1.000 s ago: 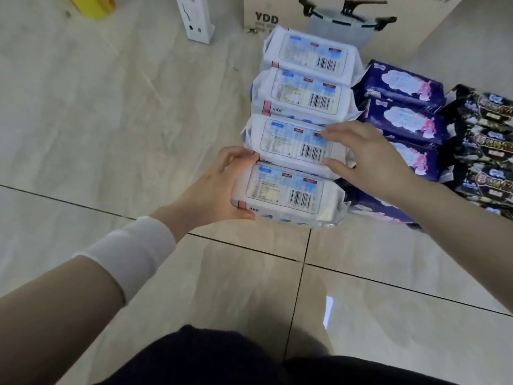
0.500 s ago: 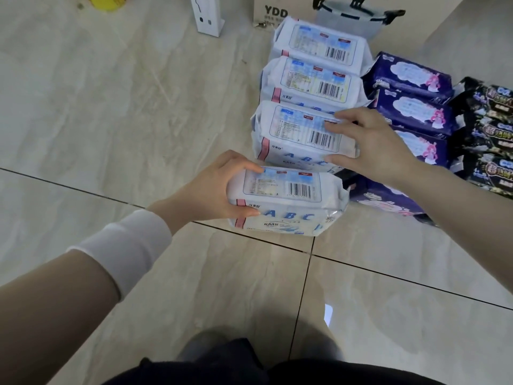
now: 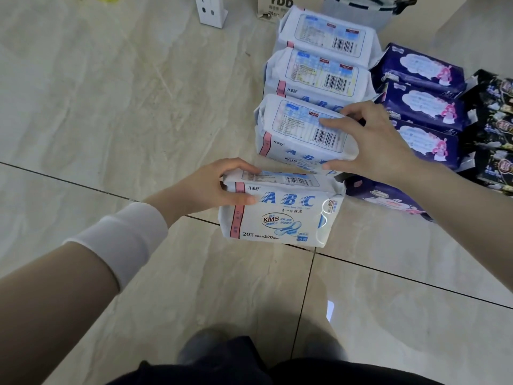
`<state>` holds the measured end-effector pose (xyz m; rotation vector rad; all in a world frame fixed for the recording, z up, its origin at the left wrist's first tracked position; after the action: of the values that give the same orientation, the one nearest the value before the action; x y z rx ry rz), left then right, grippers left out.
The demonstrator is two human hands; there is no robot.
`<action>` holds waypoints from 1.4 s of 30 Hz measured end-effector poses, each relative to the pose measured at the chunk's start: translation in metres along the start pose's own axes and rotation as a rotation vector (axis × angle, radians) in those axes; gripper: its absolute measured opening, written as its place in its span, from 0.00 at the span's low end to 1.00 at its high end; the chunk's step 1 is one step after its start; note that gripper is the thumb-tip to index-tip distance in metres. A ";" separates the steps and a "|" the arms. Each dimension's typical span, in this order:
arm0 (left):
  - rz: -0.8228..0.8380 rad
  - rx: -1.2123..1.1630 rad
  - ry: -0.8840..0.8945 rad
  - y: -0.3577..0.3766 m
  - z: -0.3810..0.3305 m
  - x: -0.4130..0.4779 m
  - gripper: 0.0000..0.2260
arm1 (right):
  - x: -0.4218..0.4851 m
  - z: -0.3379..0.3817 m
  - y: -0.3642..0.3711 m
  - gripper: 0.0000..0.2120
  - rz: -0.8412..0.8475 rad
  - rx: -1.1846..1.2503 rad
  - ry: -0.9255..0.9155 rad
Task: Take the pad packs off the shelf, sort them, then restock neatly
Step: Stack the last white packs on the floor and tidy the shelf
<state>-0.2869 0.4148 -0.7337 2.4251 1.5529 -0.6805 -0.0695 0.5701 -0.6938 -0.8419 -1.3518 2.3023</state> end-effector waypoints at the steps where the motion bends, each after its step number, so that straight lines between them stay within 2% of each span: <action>1: 0.007 -0.008 0.004 0.001 0.001 0.000 0.20 | 0.000 -0.001 0.001 0.36 0.003 -0.001 0.007; 4: -0.006 -0.037 0.005 0.002 0.000 -0.001 0.21 | 0.000 -0.002 0.005 0.36 -0.017 -0.007 0.015; 10: -0.016 -0.141 0.011 0.004 0.004 -0.001 0.19 | 0.005 -0.003 0.008 0.30 -0.094 0.064 -0.063; 14: -0.003 -0.222 -0.051 0.002 -0.003 -0.018 0.19 | 0.000 0.006 -0.007 0.27 -0.094 0.172 -0.012; 18: -0.016 -0.239 -0.109 0.003 -0.045 -0.060 0.18 | -0.020 0.027 -0.054 0.27 -0.030 0.282 0.084; 23: -0.017 -0.217 -0.149 -0.004 -0.158 -0.129 0.17 | -0.068 0.077 -0.175 0.23 0.007 0.360 0.126; 31: 0.009 -0.203 -0.095 -0.016 -0.404 -0.240 0.15 | -0.178 0.168 -0.420 0.20 0.059 0.443 0.210; 36: 0.024 -0.131 -0.032 -0.023 -0.543 -0.290 0.08 | -0.248 0.201 -0.554 0.17 0.056 0.536 0.239; 42: 0.004 -0.057 0.075 -0.013 -0.658 -0.312 0.16 | -0.315 0.202 -0.659 0.14 -0.006 0.580 0.250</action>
<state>-0.2243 0.4225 -0.0078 2.4381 1.5717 -0.5426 0.0383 0.5813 0.0564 -0.8769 -0.5323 2.2984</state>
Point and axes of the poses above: each hand's wrist, its own x-axis towards the middle knuckle, its own y-axis out of the palm, z = x × y, the point moved 4 cm from there along x, towards the middle knuckle, and after that the axes turned 14 degrees about z, right-handed, at the moved point
